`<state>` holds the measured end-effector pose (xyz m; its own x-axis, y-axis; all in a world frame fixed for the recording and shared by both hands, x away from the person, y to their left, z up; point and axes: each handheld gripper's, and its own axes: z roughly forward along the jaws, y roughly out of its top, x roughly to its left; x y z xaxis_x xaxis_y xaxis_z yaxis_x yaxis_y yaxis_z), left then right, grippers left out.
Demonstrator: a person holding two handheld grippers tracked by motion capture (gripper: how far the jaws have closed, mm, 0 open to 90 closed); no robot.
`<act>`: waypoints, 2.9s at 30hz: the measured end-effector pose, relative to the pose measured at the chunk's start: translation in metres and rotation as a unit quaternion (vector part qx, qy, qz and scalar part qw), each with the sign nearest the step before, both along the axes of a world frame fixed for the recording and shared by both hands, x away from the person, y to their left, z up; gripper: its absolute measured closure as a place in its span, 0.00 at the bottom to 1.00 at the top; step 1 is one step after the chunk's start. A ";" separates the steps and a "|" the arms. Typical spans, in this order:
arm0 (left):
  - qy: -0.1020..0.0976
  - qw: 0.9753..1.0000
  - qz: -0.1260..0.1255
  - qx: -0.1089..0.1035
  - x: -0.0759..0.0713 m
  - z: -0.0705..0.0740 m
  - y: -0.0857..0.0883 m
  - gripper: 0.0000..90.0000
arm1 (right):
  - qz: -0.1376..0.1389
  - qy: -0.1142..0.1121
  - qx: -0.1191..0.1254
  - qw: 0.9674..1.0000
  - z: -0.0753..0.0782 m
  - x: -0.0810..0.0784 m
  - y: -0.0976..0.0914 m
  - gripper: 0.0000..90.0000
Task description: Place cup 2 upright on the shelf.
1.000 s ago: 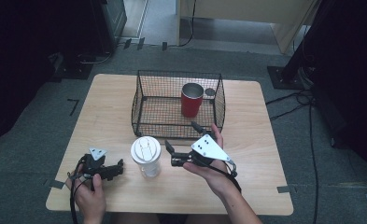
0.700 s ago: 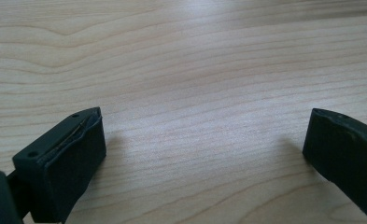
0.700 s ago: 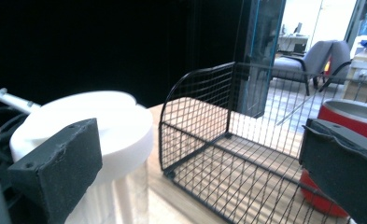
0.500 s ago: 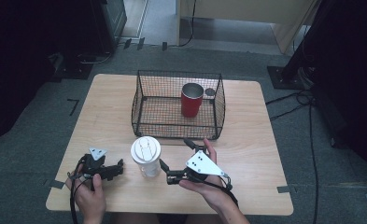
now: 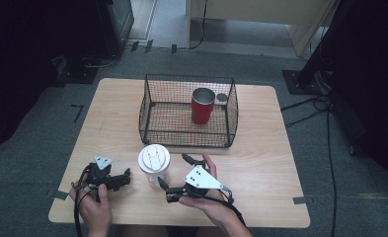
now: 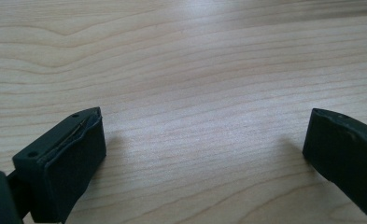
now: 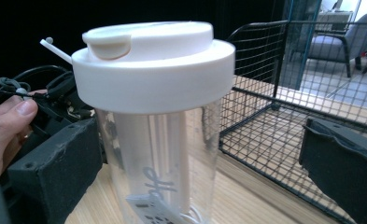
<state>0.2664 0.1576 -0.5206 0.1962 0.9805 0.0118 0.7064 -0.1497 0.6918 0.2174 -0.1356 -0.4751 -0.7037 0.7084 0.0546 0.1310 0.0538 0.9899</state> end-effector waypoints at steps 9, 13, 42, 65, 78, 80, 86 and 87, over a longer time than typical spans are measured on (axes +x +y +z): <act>0.000 1.000 -0.001 0.001 0.000 0.000 0.000 0.00 | 0.006 0.006 0.000 1.000 -0.007 0.003 0.014 0.00; 0.000 1.000 0.000 0.001 0.000 0.000 0.000 0.00 | 0.007 0.007 0.004 1.000 -0.008 0.005 0.020 0.00; 0.000 1.000 0.000 0.000 0.000 0.000 0.000 0.00 | -0.019 0.002 0.028 0.999 -0.011 0.021 0.054 0.09; -0.001 1.000 0.001 0.000 0.001 0.000 0.000 0.00 | -0.045 -0.048 0.064 0.996 -0.003 0.021 0.050 0.17; 0.000 1.000 0.001 0.001 0.000 0.000 0.000 0.00 | -0.066 -0.096 0.098 0.988 0.036 0.034 0.037 0.17; 0.000 1.000 0.001 0.001 0.001 0.000 0.000 0.00 | -0.067 -0.106 0.100 0.987 0.041 0.037 0.036 0.17; 0.000 1.000 0.001 0.000 0.001 0.000 0.000 0.00 | -0.072 -0.123 0.111 0.984 0.057 0.046 0.036 0.17; 0.000 1.000 0.001 0.000 0.001 0.000 0.000 0.00 | -0.073 -0.123 0.115 0.983 0.059 0.048 0.036 0.17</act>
<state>0.2669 0.1574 -0.5206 0.1947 0.9808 0.0126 0.7065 -0.1491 0.6919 0.2653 -0.0993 -0.4160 -0.6078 0.7913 0.0657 -0.1237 -0.1760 0.9766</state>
